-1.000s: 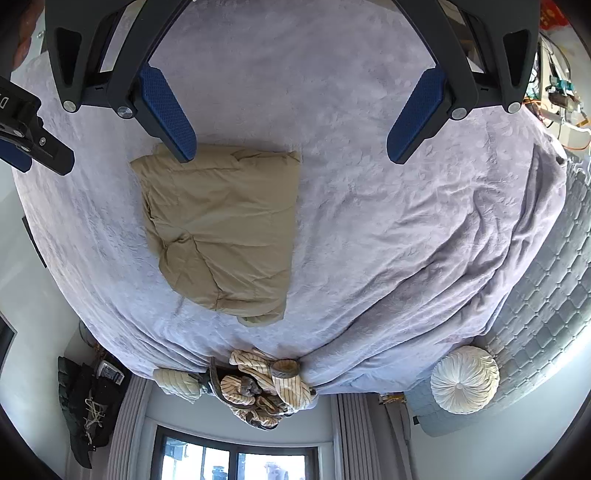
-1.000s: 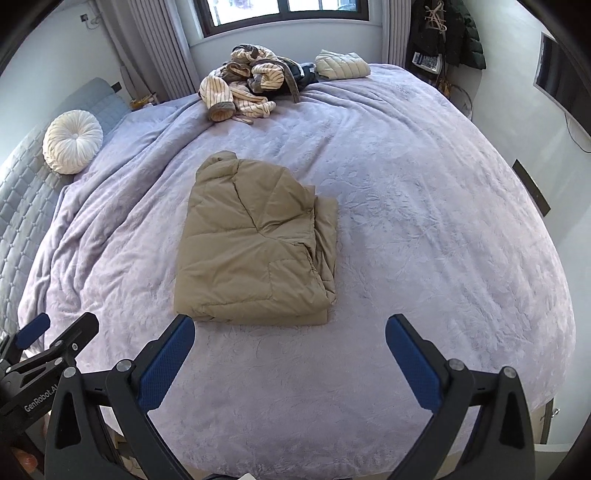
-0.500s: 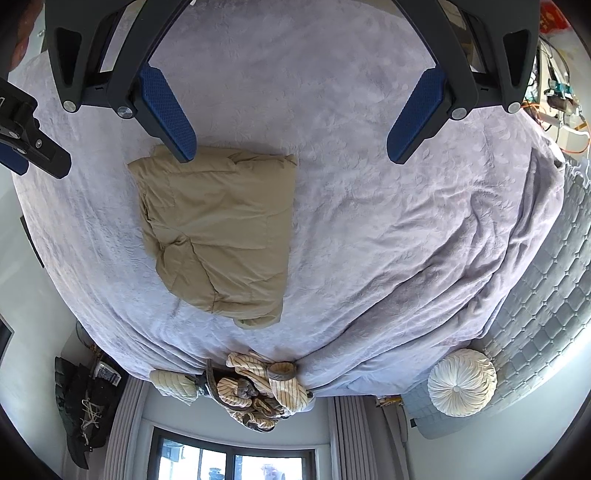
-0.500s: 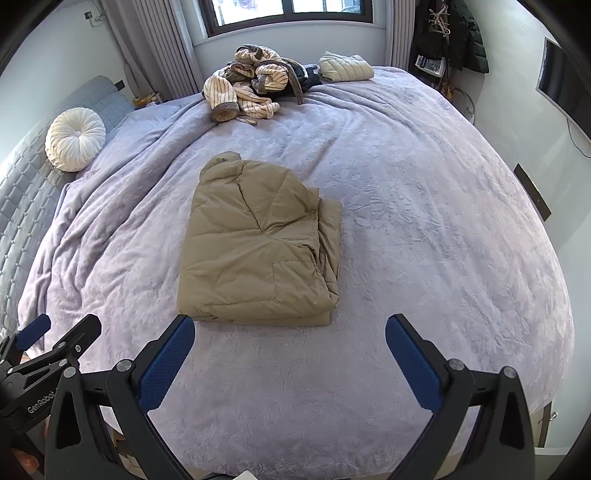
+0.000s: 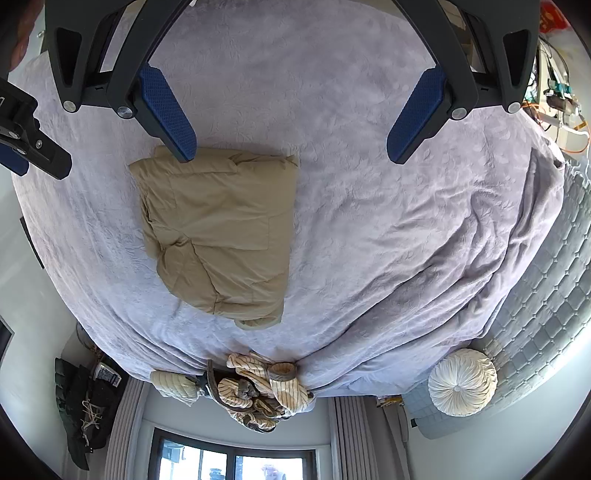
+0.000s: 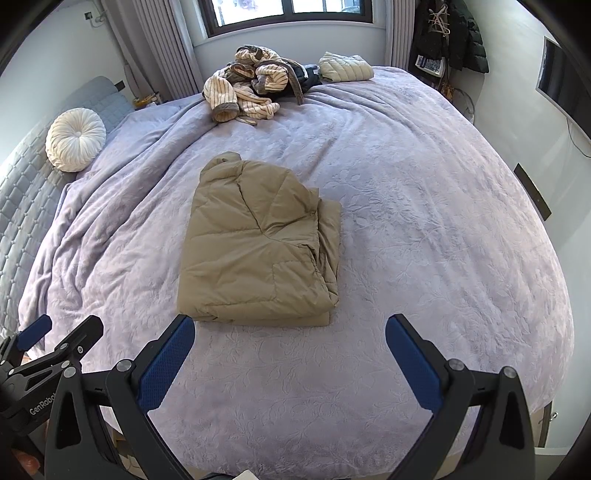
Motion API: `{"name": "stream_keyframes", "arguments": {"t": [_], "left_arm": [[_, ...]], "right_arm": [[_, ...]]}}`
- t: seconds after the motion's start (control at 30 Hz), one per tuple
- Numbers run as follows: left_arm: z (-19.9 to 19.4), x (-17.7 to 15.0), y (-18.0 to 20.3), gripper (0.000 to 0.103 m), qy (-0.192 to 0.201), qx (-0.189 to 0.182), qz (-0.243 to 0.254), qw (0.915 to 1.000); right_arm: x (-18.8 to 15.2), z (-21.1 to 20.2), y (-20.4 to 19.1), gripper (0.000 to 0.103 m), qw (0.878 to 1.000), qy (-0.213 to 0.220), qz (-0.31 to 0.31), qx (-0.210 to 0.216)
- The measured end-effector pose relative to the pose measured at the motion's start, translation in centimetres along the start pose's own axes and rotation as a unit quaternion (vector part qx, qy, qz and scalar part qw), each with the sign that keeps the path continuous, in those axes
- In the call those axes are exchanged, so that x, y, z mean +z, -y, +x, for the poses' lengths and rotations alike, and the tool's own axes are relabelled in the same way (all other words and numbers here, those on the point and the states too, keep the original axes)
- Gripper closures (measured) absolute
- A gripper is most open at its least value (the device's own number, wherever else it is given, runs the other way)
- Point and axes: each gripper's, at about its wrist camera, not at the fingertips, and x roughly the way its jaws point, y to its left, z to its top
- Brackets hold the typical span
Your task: Fold large clothes
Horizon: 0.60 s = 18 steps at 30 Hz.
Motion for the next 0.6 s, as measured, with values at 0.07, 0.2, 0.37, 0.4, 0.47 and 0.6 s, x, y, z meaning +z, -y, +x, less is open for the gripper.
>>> {"name": "stream_keyframes", "arguments": {"t": [0.07,0.2,0.37,0.4,0.47,0.6], "left_arm": [[0.00,-0.02,0.00,0.000,0.000,0.000,0.000,1.0000],[0.01,-0.01,0.08,0.000,-0.001,-0.001,0.000,1.0000],[-0.02,-0.07,0.09,0.000,-0.001,0.000,0.000,1.0000],[-0.02,-0.07,0.11,0.000,-0.001,0.000,-0.001,1.0000],[0.03,0.02,0.10,0.000,-0.001,0.000,0.000,1.0000],[0.03,0.03,0.10,0.000,-0.001,0.000,0.000,1.0000]], "right_arm": [[0.00,0.00,-0.02,0.000,1.000,0.000,0.000,0.000],[0.00,0.05,0.06,0.000,1.000,0.000,0.000,0.000],[-0.01,0.06,0.04,0.000,1.000,0.000,0.000,0.000],[-0.01,0.05,0.02,0.000,1.000,0.000,0.000,0.000],[-0.03,0.02,-0.03,0.000,1.000,0.000,0.000,0.000],[-0.03,0.08,0.04,0.000,1.000,0.000,0.000,0.000]]}}
